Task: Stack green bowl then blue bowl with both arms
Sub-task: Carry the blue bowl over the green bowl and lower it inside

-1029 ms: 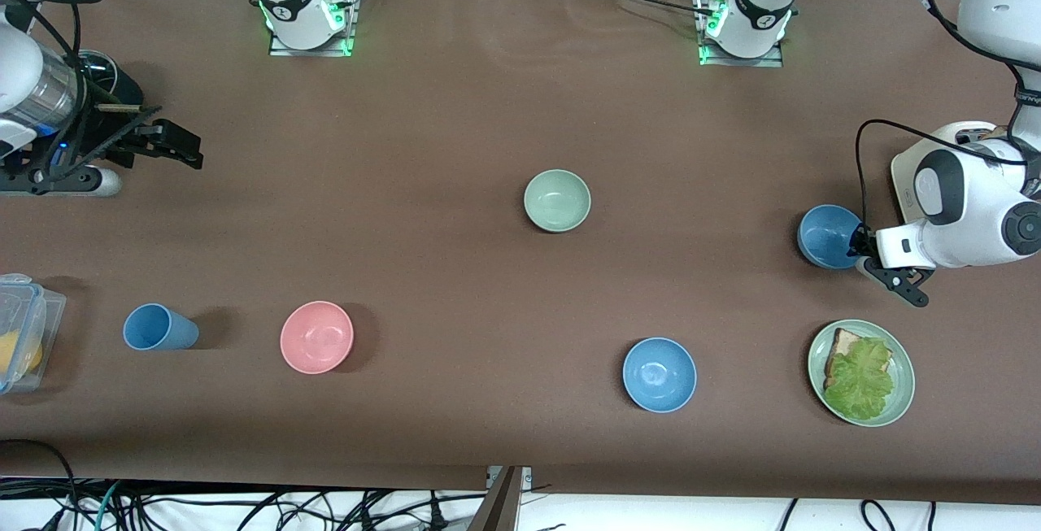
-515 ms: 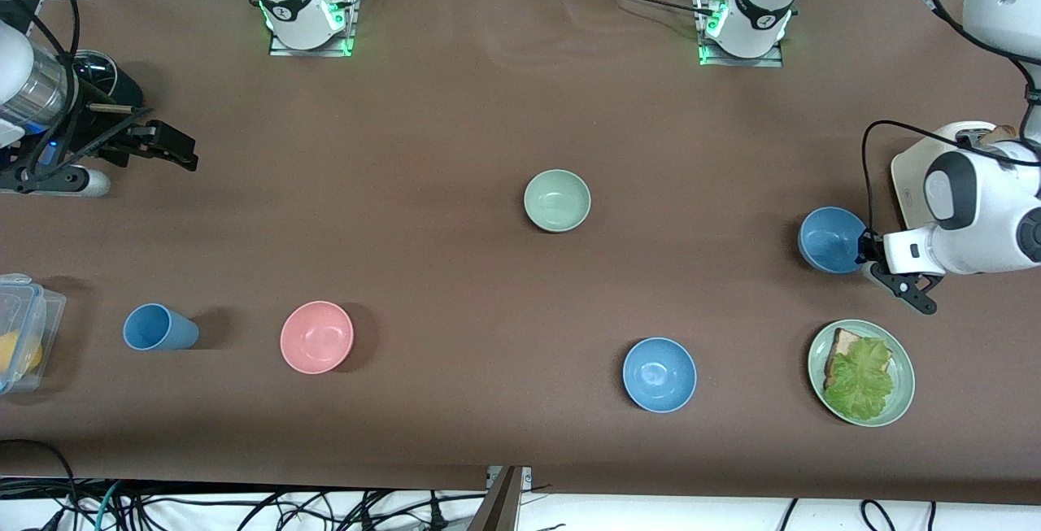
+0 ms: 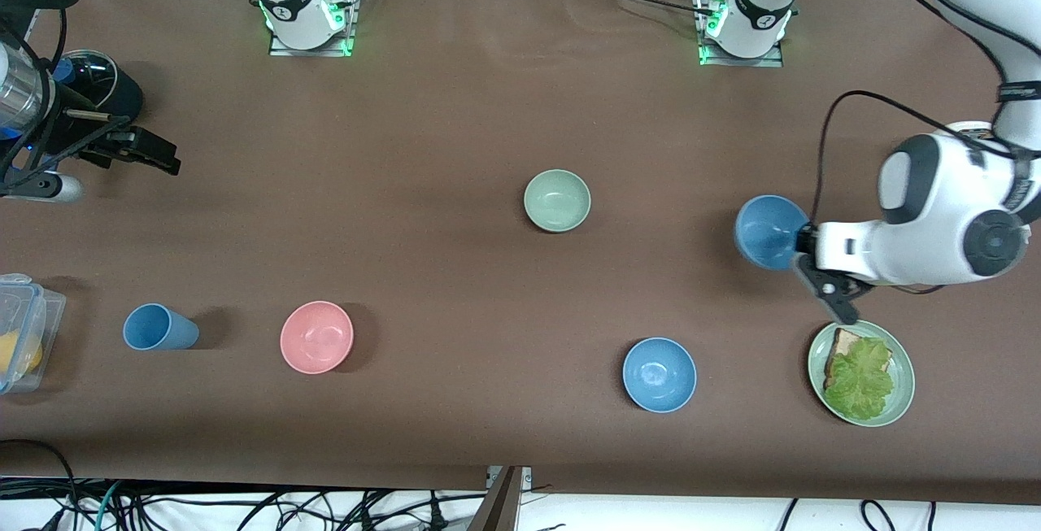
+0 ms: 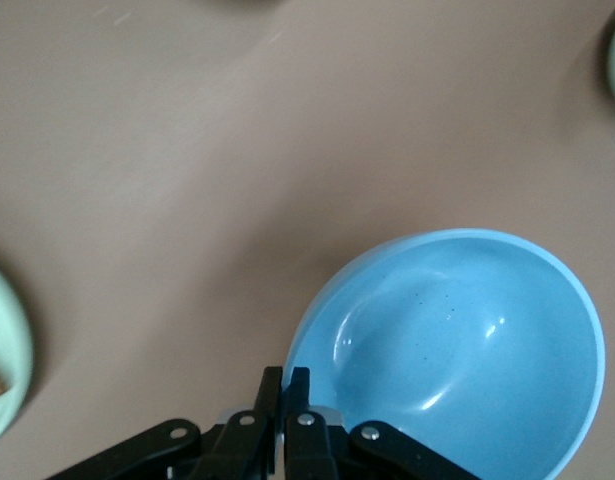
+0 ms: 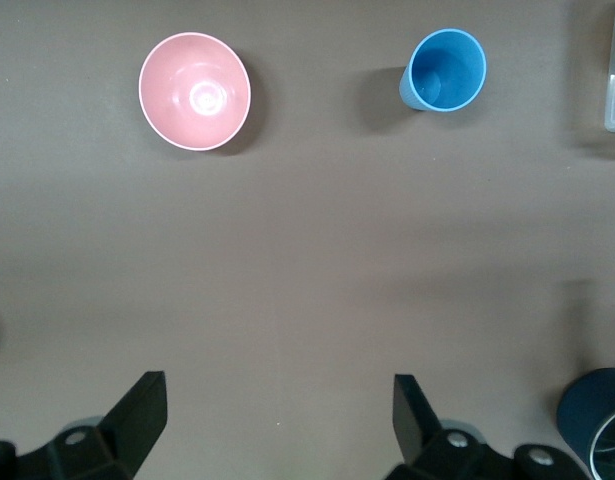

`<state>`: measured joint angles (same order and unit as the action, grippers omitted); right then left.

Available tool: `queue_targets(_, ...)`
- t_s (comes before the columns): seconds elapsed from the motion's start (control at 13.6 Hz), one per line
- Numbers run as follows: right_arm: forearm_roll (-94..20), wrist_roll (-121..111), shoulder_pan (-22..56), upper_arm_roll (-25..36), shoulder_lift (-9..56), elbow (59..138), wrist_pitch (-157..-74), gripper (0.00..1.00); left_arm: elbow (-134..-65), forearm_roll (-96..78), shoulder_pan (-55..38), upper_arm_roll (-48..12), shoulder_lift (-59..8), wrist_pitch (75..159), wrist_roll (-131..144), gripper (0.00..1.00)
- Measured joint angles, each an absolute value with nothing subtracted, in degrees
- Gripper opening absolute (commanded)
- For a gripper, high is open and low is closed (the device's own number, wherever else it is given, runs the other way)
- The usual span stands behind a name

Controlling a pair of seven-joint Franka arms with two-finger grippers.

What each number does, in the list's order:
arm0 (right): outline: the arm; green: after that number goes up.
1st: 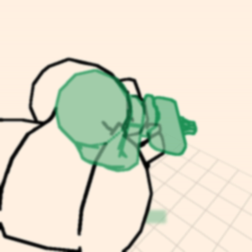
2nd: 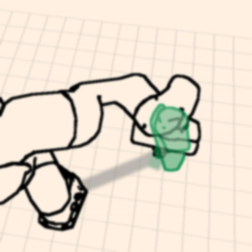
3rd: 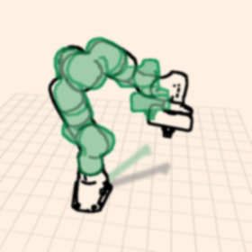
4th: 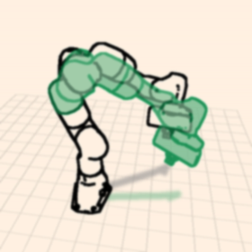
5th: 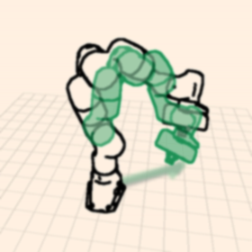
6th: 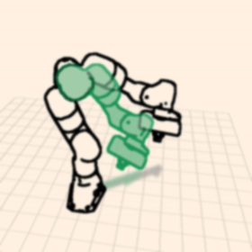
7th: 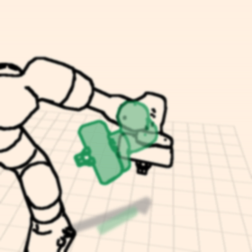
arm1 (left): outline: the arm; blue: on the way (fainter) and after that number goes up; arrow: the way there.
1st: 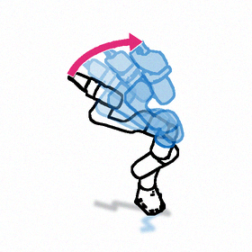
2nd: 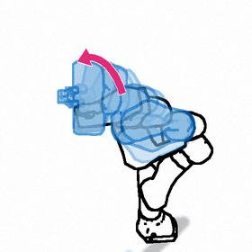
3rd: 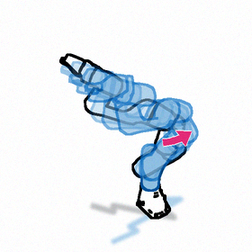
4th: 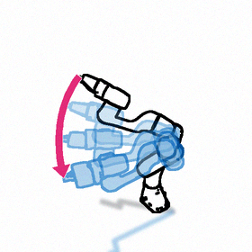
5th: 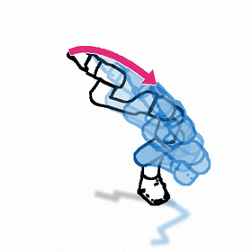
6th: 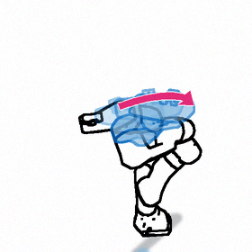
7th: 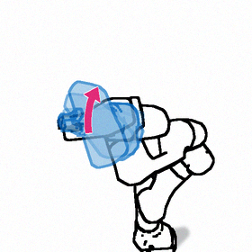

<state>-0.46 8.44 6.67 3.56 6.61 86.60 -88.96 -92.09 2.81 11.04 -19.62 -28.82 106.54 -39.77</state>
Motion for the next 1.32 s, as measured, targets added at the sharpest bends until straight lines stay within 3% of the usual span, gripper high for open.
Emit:
queue_targets(0.59,-0.5,8.6,6.7,3.5,6.6,86.6,-88.9,1.0,-92.4,1.2,-12.2,-20.6,-31.0,109.3,-6.6,0.0)
queue_targets(1.1,-0.5,8.7,6.7,3.5,6.7,86.6,-88.8,1.0,-92.9,1.2,-17.7,-20.2,-36.3,116.0,-0.2,0.0)
queue_targets(1.18,-0.5,8.7,6.7,3.5,6.7,86.6,-88.8,1.0,-92.9,1.2,-17.7,-20.1,-36.6,116.1,-0.2,0.37)
queue_targets(1.25,-0.5,8.7,6.7,3.5,6.7,86.6,-88.8,1.0,-92.9,1.2,-17.7,-20.0,-36.8,116.2,-0.2,0.99)
queue_targets(1.32,-0.5,8.7,6.7,3.5,6.7,86.6,-88.8,1.0,-92.9,1.2,-17.7,-20.0,-36.9,116.4,-0.2,1.0)
